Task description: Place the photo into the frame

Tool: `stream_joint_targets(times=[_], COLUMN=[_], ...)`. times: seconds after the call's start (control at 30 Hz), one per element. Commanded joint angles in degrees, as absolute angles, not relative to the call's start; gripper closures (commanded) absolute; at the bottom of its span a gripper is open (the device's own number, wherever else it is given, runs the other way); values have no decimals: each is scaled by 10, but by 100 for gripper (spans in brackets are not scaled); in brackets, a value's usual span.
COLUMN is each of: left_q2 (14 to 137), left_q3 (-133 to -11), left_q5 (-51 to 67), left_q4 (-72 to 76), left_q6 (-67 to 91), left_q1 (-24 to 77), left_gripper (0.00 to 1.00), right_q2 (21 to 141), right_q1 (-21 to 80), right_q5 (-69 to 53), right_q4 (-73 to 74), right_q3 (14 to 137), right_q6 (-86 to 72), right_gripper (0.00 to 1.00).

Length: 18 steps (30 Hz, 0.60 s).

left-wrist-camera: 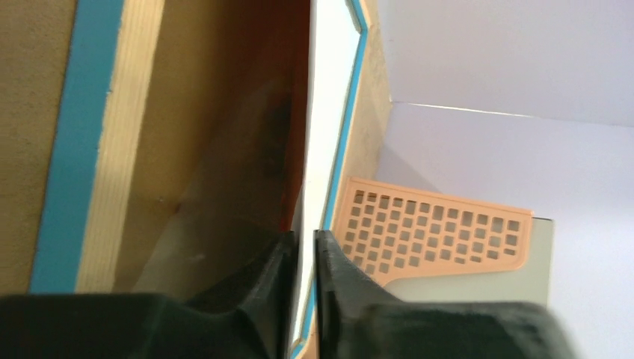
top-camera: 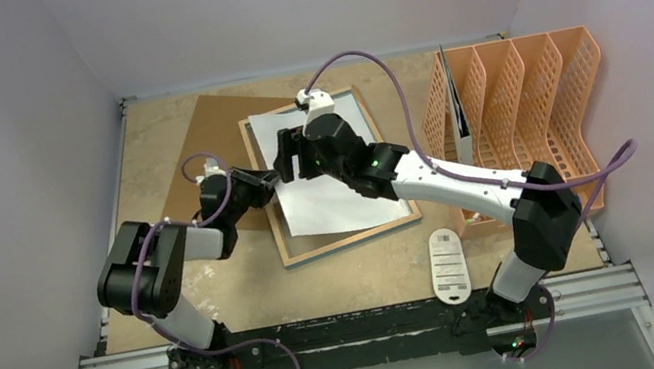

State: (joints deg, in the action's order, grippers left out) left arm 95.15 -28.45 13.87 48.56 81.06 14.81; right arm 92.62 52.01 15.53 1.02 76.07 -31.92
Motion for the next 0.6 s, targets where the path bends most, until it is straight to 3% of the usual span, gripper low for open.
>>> stream_joint_targets(times=[0.0, 0.13, 0.2, 0.43, 0.57], left_q2=[920, 859, 839, 836, 830], left_q3=[-282, -320, -350, -460, -479], left_q5=[111, 85, 70, 21, 11], left_q4=[452, 306, 222, -40, -88], left_q6=[800, 744, 712, 633, 602], left_q1=[152, 151, 151, 146, 138], left_gripper=[73, 48, 41, 27, 24], right_q2=[929, 929, 929, 930, 932], right_q1=[518, 518, 518, 511, 510], right_q5=[161, 151, 150, 137, 134], right_q4=[9, 10, 10, 11, 10], right_q3=[786, 784, 782, 782, 781], right_q6=[-318, -327, -329, -346, -352], right_gripper=[23, 23, 23, 23, 23])
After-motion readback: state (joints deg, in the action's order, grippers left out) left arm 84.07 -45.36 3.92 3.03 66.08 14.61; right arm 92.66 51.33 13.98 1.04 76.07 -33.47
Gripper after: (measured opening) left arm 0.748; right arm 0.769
